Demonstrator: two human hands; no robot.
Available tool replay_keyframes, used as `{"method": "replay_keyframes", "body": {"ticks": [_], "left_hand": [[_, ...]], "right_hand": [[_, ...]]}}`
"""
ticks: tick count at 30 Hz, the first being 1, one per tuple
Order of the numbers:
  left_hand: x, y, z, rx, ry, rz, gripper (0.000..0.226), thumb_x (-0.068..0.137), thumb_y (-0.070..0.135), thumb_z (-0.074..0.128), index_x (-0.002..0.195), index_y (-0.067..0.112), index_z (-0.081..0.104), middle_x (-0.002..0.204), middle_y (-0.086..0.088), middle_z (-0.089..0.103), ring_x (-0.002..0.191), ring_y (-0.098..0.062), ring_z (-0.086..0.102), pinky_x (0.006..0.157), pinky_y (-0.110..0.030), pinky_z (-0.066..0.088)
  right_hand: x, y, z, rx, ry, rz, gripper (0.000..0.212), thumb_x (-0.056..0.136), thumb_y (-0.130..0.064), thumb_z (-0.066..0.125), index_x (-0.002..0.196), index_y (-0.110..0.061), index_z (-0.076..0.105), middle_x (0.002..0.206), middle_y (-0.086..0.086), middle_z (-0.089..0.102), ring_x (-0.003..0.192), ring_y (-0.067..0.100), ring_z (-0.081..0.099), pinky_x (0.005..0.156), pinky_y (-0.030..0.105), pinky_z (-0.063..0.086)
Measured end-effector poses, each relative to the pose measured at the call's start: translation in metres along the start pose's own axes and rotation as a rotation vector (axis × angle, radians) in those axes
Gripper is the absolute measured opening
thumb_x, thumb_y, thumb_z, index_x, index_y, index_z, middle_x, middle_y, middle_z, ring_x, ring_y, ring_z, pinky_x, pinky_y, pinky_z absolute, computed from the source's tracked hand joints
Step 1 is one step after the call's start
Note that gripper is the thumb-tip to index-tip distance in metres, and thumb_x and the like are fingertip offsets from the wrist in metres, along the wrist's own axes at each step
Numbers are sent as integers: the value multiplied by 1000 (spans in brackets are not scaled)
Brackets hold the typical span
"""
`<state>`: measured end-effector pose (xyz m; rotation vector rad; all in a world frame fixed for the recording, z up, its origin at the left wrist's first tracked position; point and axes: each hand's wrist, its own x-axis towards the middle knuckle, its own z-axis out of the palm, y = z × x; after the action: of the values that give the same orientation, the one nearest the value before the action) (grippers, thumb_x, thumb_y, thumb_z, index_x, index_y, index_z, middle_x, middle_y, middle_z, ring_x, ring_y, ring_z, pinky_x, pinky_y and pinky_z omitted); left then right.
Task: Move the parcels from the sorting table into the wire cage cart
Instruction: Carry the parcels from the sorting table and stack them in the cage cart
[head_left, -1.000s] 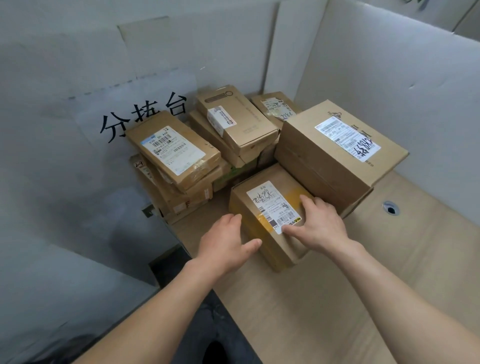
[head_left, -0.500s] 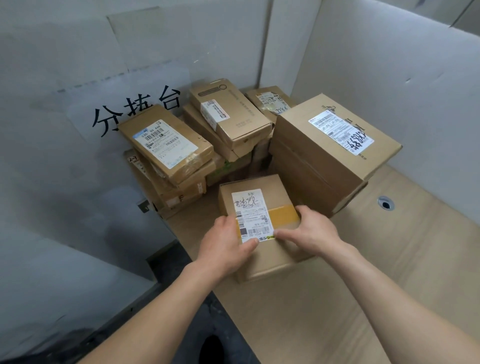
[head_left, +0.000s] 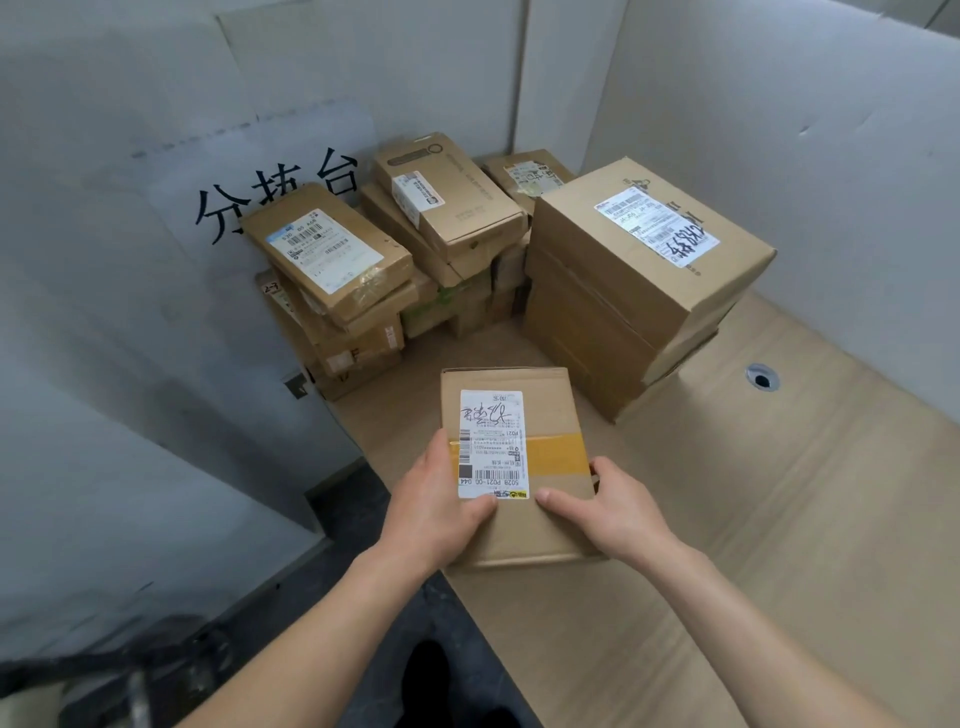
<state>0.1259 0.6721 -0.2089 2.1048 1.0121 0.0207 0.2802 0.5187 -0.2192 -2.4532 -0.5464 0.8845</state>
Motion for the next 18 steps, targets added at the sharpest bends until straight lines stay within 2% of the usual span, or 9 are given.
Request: {"method": "replay_keyframes", "body": {"ticks": [2,5,8,12,15,18], "left_hand": [[-14,0,5,-11,11,-28,61,75,39,75,127,36,43,121,15,63,110,-15,61,87,-34,49],[-35,-1,13,-26,32,-74,58,74,41,76,123,35,44,119,14,64,106,-15,62,88,-36,51],[-57,-2,20,-40,60,-119,54,76,40,77,119,33,46,119,14,64,106,-15,62,88,-36,51],[-85,-6,27,-67,102,-179,60,78,37,78,128,32,46,124,12,63,113,-17,60,92,-35,48],[-106,-13,28,-119,116,-256,62,80,36,79,132,26,47,127,11,62,115,-16,58,94,-32,47],[-126,-26,27,-190,139,-337,63,81,36,80,133,22,48,122,12,63,105,-11,57,87,-26,43]], "right_hand": [[-7,11,3,8,-26,-13,55,70,-68,77,109,-30,66,105,-12,70,99,14,66,82,31,51],[-15,27,7,91,-86,-37,60,59,-75,76,103,-34,73,99,-19,73,89,2,68,78,27,53],[-25,37,11,140,-126,-72,41,70,-62,81,99,-35,71,92,-23,71,84,-6,65,69,19,48],[-31,48,23,213,-149,-115,37,76,-54,81,102,-31,71,94,-19,72,87,0,68,72,23,49],[-36,50,34,320,-191,-109,33,86,-45,76,109,-22,69,102,-8,74,90,8,69,79,28,54],[-49,44,42,474,-285,-89,23,93,-35,69,107,-16,67,99,-3,75,84,9,70,70,22,52]]}}
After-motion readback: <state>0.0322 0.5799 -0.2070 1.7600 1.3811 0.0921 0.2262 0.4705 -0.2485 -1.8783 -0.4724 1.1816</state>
